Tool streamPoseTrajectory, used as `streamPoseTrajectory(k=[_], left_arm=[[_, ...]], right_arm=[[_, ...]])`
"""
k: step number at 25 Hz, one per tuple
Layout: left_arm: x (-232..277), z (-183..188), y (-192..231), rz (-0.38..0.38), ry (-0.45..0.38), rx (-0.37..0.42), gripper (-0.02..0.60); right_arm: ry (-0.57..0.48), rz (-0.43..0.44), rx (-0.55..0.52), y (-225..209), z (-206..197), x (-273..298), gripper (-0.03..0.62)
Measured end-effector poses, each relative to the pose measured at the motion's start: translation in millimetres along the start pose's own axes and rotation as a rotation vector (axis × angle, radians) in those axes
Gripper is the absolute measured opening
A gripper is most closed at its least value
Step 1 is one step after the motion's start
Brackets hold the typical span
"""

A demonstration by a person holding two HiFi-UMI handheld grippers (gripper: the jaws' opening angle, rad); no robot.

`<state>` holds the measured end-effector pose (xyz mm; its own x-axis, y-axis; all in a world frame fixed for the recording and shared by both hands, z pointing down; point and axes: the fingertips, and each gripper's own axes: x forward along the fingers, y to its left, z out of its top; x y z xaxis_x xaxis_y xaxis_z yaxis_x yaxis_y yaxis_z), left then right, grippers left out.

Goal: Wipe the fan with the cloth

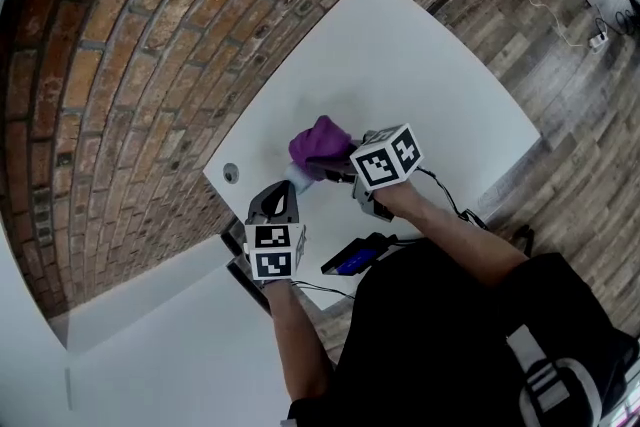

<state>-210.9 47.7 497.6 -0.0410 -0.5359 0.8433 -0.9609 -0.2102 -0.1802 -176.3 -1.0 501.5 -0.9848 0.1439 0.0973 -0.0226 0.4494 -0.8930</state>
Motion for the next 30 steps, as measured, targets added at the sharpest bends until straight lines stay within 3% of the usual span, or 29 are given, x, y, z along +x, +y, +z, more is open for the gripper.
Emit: streamPoseTrajectory(k=[3, 6, 10, 13, 15, 18, 21, 25, 27, 30], left_arm=[[0.1, -0.8, -0.9, -0.001, 0.003, -0.002, 0.0], [0.0, -0.3, -1.0, 0.001, 0.009, 0.005, 0.0], [0.1, -0.8, 0.3, 0.0, 0.007, -0.001, 0.0], [-0.4, -0.9, 0.2, 0.002, 0.01, -0.002, 0.0], [-0.8, -0.8, -1.7, 0.002, 0.01, -0.003, 0.0], [-0.6, 0.6, -2.4, 0.004, 0.006, -0.001, 0.0], [-0.7, -0.3, -1.7, 0.008, 0.008, -0.002, 0.0], [-0.1, -0.6, -3.1, 0.009, 0.014, 0.005, -0.001], [0.4, -0.5, -2.5, 0.013, 0.016, 0.004, 0.0], [-0.2, -1.8, -1.6, 0.017, 0.017, -0.005, 0.0]], right_arm=[[0.018, -0.012, -0.061, 2.5, -11.9, 15.4, 0.066], [-0.008, -0.074, 0.031, -32.1, -20.9, 17.7, 0.066], [0.015, -0.033, 0.165, -52.6, -40.6, 23.1, 0.066], [0.069, -0.117, 0.147, -71.0, -41.3, 17.3, 0.066], [0.042, -0.146, 0.16, -75.8, -27.2, 6.1, 0.065], [-0.018, -0.056, 0.187, -52.4, -1.2, -2.7, 0.066], [0.044, 0.035, 0.24, -33.5, -12.2, 9.1, 0.066], [0.074, 0.025, 0.32, -50.8, -40.9, 21.6, 0.066], [0.113, -0.038, 0.256, -65.8, -48.8, 23.7, 0.066], [0.311, -0.242, 0.036, -101.6, -78.7, 25.9, 0.066]])
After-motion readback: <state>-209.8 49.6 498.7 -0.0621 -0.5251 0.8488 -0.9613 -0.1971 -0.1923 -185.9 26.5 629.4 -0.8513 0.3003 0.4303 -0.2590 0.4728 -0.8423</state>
